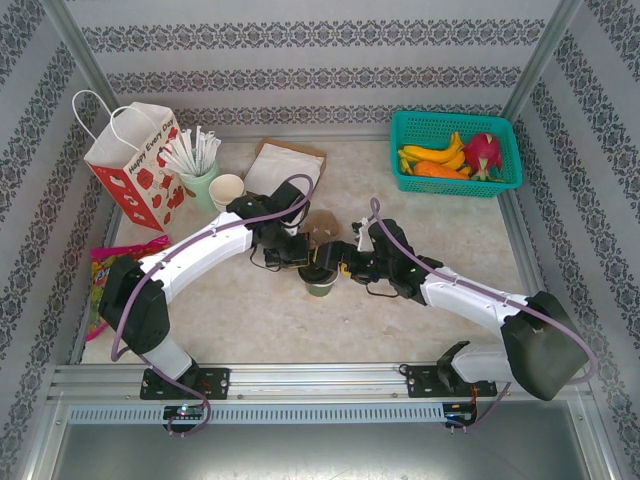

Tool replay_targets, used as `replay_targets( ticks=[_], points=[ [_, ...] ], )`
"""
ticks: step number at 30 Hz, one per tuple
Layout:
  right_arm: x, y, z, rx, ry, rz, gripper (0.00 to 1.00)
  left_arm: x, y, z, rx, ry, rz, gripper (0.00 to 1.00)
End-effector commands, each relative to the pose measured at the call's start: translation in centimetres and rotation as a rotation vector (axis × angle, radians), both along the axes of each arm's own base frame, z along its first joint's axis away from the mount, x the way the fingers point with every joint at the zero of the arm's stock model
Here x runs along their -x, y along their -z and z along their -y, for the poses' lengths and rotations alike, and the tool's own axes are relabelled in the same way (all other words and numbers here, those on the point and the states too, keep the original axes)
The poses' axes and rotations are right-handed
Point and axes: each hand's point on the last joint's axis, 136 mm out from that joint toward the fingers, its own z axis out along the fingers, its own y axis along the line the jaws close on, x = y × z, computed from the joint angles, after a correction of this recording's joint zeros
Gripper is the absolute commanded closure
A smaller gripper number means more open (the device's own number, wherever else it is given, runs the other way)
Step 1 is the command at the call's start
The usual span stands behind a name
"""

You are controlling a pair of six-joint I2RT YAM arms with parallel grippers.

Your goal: Pack the takeout coffee

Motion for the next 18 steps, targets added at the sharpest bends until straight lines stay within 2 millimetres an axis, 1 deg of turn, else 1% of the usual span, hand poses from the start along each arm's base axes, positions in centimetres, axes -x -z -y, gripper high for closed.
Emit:
replay_targets(
  ticks=[1, 8, 13, 18],
  points=[
    [0.2, -1.7, -1.3, -0.038, -0.057, 0.04, 0.02, 0.0, -0.6, 0.5, -0.014, 0.032, 0.022, 1.0],
    [0.3, -1.7, -1.3, -0.036, -0.058, 0.042, 0.02, 0.0, -1.1, 0.3, -0.067, 0.052, 0.05, 1.0],
    [0.3, -1.9, -1.2, -0.036, -0.056, 0.043, 0.02, 0.1, -0.9, -0.5, -0.109, 0.052, 0.05, 1.0],
    [0.3, -2.3, -1.3, -0.039, -0.056, 0.05, 0.02, 0.2, -0.5, -1.9, -0.182, 0.053, 0.057, 1.0]
  ],
)
